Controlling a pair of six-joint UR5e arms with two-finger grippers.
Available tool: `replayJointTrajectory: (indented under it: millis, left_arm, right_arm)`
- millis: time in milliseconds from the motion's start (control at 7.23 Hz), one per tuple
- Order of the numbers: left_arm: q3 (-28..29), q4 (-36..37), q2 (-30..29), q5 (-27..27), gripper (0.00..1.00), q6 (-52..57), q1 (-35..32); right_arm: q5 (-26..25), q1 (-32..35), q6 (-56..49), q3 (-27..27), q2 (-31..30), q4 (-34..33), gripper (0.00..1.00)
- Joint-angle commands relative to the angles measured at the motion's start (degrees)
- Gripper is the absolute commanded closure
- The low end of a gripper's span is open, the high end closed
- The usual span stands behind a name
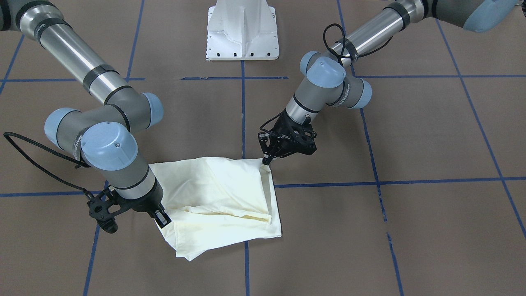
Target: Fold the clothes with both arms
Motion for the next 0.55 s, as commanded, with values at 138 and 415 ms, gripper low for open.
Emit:
replayJointTrajectory:
  millis: [138, 415]
  left_arm:
    - [-2.2, -0.1, 0.8, -0.1, 1.0, -0.3, 0.3]
    - [-4.2, 0.0, 1.5, 0.0, 0.94, -0.5, 0.5]
  right_arm:
    - [0.1, 0.0, 0.1, 0.0, 0.0, 0.0, 1.0]
    - [0.1, 0.0, 0.1, 0.1, 0.0, 0.0, 1.0]
